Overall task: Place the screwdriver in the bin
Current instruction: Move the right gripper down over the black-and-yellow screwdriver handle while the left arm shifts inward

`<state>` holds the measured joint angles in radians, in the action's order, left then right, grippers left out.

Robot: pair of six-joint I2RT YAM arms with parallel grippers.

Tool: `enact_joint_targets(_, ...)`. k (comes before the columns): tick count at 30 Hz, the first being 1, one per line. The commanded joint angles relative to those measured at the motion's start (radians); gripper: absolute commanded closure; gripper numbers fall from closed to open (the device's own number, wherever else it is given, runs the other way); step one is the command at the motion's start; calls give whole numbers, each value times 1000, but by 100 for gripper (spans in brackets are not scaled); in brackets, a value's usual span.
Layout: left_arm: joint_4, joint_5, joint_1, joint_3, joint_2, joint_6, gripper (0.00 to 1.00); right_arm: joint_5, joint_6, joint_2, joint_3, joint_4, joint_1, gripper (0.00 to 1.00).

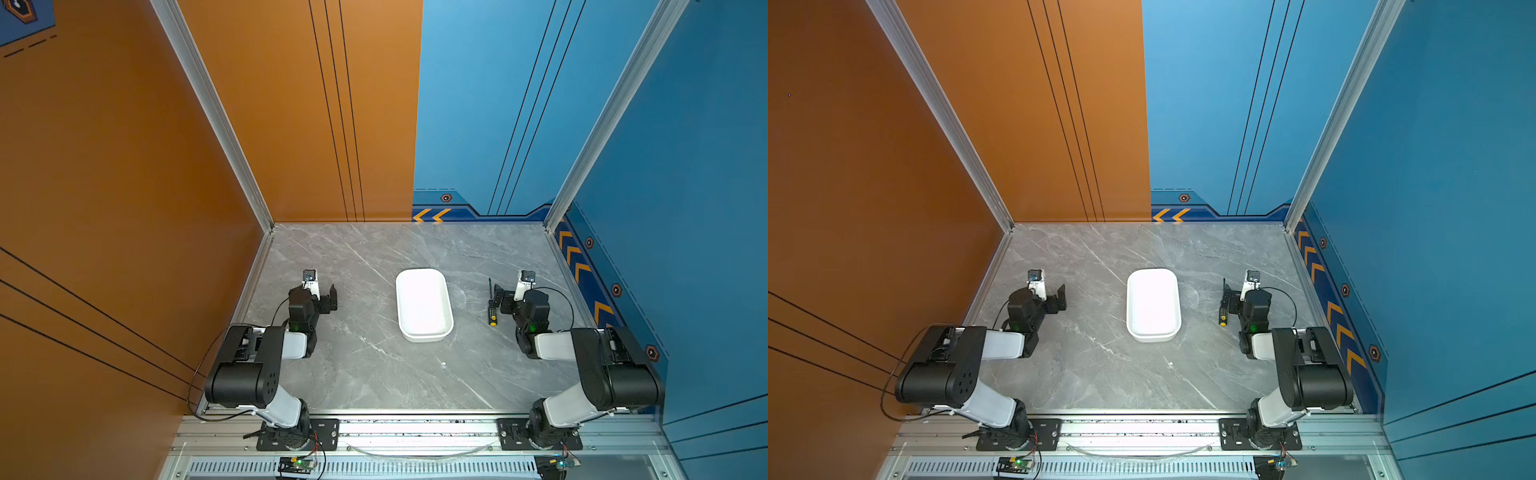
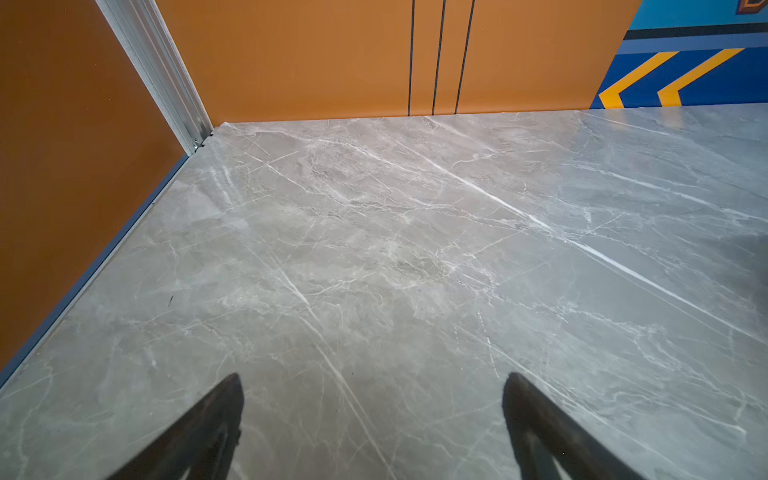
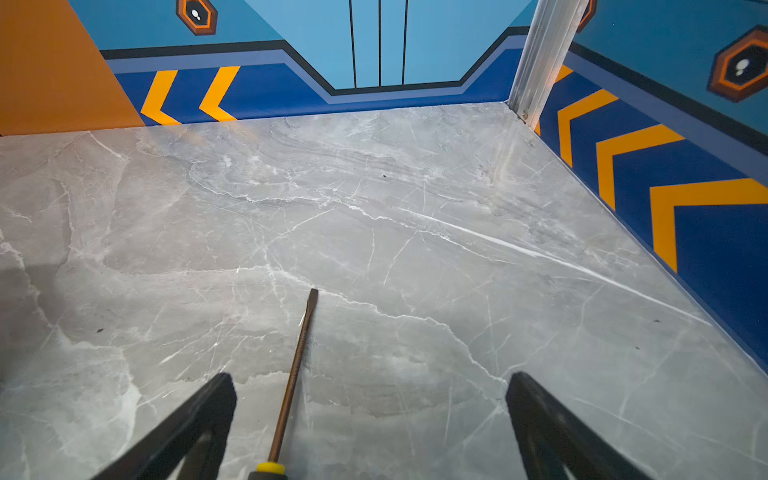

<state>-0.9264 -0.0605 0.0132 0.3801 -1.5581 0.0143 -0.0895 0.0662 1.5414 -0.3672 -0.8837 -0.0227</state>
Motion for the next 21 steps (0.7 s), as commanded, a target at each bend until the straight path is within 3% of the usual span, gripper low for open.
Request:
enact_joint_targets(1, -1, -7, -5, -1, -8, -6, 2, 5, -6, 5, -9, -21, 6, 0)
enact_joint_targets(6, -2, -13, -5, -3, -4, -7, 2, 10, -7, 5, -9, -20, 4, 0)
enact_joint_targets(9, 14, -102, -7, -6, 28, -39, 2, 7, 1, -43, -25, 46, 9, 0)
enact_joint_targets(13, 95, -98, -4, -2, 118, -31, 2, 16, 23, -160, -146, 394, 15, 0)
enact_joint_targets(16, 257, -71, 11, 50, 211, -10, 2, 81, 77, -212, -262, 677, 17, 0)
enact_joint_targets(19, 495, -68, 13, 149, 279, -127, 2, 151, 128, -232, -329, 855, 14, 0)
enact_joint_targets(21, 563, 8, 18, 186, 287, -160, 2, 156, 178, -239, -354, 944, 10, 0)
